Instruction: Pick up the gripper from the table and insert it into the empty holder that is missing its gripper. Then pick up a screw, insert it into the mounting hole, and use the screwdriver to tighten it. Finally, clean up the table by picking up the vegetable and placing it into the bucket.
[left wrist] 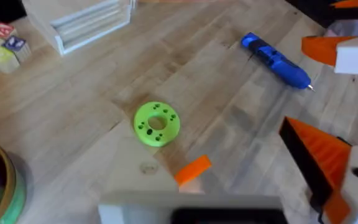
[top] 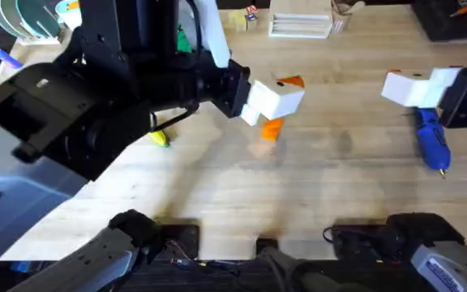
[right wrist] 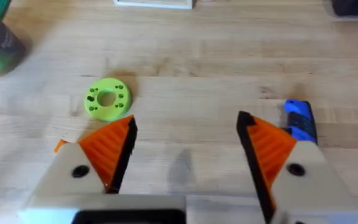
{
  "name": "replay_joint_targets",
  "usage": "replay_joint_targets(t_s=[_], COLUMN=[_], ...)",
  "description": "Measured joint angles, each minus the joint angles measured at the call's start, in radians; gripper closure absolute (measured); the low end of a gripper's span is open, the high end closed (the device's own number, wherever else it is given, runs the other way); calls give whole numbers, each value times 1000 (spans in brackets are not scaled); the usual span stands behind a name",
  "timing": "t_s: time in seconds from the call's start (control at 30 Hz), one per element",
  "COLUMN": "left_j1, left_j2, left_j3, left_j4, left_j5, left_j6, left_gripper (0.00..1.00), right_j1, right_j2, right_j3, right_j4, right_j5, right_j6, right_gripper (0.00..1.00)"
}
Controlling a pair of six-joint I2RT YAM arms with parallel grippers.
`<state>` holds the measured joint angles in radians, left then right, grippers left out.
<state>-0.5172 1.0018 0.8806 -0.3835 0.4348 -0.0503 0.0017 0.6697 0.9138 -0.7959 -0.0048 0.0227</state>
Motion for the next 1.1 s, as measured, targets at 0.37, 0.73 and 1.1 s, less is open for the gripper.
replay_joint_targets(t_s=[0.37,0.73,1.1], left_j1=[-13,-13,-13], left_j2=[-99,-414,-760], left_j3=[-224,-637,-873], left_j4=[297,574,522], left_j5=[-12,-12,-12], left_j6=[168,196,201], left_gripper=[7,7,8], right_j1=[0,0,0], right_j2=[0,0,0], right_j3=[0,0,0], right_j4=[0,0,0], right_j5=[0,0,0], right_j6=[0,0,0], right_gripper=[9,10,8])
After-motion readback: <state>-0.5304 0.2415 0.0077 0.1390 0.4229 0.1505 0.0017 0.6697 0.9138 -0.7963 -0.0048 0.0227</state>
